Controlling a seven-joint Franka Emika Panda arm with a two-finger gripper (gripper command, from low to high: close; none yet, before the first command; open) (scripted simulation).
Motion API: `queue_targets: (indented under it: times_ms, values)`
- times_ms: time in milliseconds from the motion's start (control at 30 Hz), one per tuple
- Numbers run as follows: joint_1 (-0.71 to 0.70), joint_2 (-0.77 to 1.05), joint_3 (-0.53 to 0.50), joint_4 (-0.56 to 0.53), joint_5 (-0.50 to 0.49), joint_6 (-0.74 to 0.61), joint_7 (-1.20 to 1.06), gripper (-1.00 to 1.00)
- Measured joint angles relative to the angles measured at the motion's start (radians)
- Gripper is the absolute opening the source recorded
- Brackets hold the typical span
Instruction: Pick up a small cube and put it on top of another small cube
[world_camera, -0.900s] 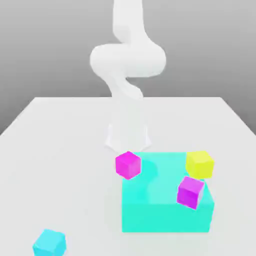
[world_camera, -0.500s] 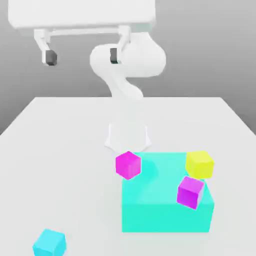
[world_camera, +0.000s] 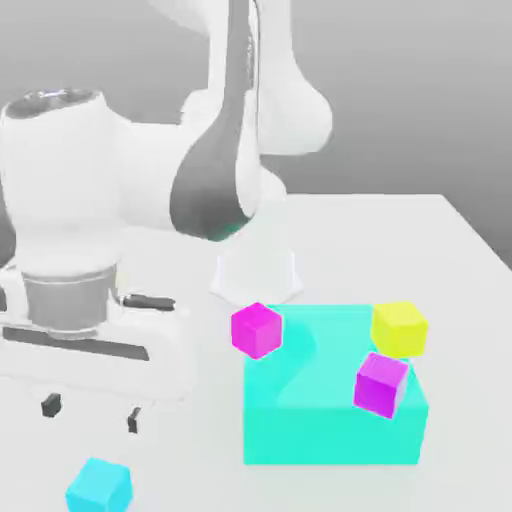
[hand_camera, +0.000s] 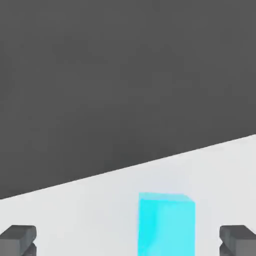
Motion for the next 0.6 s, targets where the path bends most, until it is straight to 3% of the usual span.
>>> queue_targets:
  times_ms: [167,200,433,600]
  values:
    - [-0.043,0.181,0.034,0.025,0.045,0.114,-0.037,0.0]
    - [-0.052,0.212,0.045,0.031,0.053,0.138,-0.043,-1.0]
    - [-0.054,0.216,0.047,0.032,0.054,0.141,-0.044,-1.0]
    - [-0.017,0.06,0.019,-0.004,0.002,0.021,-0.008,-1.0]
